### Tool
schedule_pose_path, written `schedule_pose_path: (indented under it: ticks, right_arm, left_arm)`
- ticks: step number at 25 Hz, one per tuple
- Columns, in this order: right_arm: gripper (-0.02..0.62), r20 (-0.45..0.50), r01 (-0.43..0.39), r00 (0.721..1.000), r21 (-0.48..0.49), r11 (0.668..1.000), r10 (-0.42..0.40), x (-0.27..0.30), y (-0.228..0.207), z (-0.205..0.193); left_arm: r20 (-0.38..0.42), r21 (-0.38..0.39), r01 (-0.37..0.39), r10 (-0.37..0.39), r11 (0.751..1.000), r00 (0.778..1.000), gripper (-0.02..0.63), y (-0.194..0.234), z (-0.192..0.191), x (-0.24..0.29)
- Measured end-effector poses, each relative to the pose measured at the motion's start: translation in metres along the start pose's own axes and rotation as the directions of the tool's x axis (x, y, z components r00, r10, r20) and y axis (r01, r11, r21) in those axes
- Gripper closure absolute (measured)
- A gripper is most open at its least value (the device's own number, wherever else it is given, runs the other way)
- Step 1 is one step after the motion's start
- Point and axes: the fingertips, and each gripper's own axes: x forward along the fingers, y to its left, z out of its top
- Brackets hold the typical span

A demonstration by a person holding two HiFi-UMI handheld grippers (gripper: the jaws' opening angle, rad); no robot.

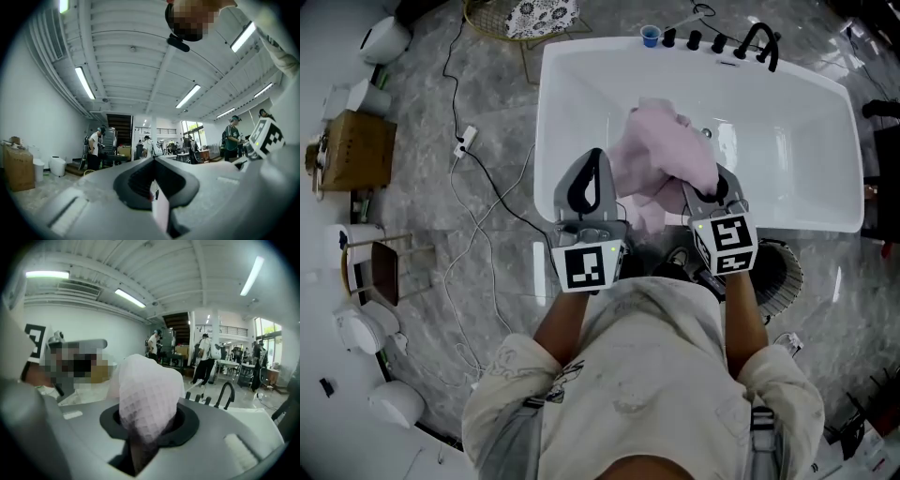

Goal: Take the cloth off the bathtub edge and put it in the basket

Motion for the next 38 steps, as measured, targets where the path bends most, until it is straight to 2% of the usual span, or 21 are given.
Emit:
schedule_pose_path:
  ticks: [3, 7, 11, 13, 20, 26, 30, 33, 38]
  right_arm:
    - [0.491, 0.142, 0.089, 0.986, 0.026, 0.996, -0.092, -0.026, -0.022, 0.048]
    - [0.491, 0.325, 0.166, 0.929, 0.070, 0.984, -0.180, -0.065, -0.044, 0.099]
    - [0.491, 0.422, 0.255, 0.866, 0.083, 0.963, -0.266, -0.095, -0.061, 0.120]
    - [0.491, 0.442, 0.286, 0.847, 0.085, 0.954, -0.294, -0.103, -0.069, 0.125]
    - [0.491, 0.390, 0.344, 0.847, 0.114, 0.932, -0.361, -0.123, -0.094, 0.108]
    - [0.491, 0.346, 0.441, 0.811, 0.169, 0.881, -0.472, -0.170, -0.115, 0.083]
    - [0.491, 0.314, 0.519, 0.773, 0.189, 0.834, -0.552, -0.210, -0.134, 0.063]
    - [0.491, 0.266, 0.577, 0.744, 0.205, 0.790, -0.613, -0.242, -0.147, 0.043]
    - [0.491, 0.210, 0.670, 0.667, 0.250, 0.699, -0.715, -0.293, -0.172, 0.014]
  left_arm:
    - [0.042, 0.024, -0.005, 0.004, 1.000, 0.999, 0.604, 0.002, 0.023, 0.002]
    - [0.071, 0.045, 0.006, -0.009, 0.999, 0.997, 0.604, -0.001, 0.043, 0.006]
    - [0.087, 0.052, 0.032, -0.037, 0.998, 0.996, 0.604, -0.011, 0.049, 0.008]
    - [0.094, 0.054, 0.045, -0.050, 0.998, 0.994, 0.606, -0.017, 0.052, 0.010]
    - [0.099, 0.048, 0.127, -0.131, 0.991, 0.986, 0.605, -0.053, 0.050, 0.027]
    - [0.079, 0.035, 0.262, -0.264, 0.964, 0.961, 0.606, -0.108, 0.046, 0.038]
    - [0.083, 0.026, 0.359, -0.360, 0.933, 0.929, 0.604, -0.158, 0.047, 0.044]
    - [0.076, 0.010, 0.444, -0.443, 0.896, 0.893, 0.605, -0.200, 0.045, 0.045]
    - [0.067, -0.011, 0.560, -0.558, 0.828, 0.827, 0.604, -0.263, 0.038, 0.051]
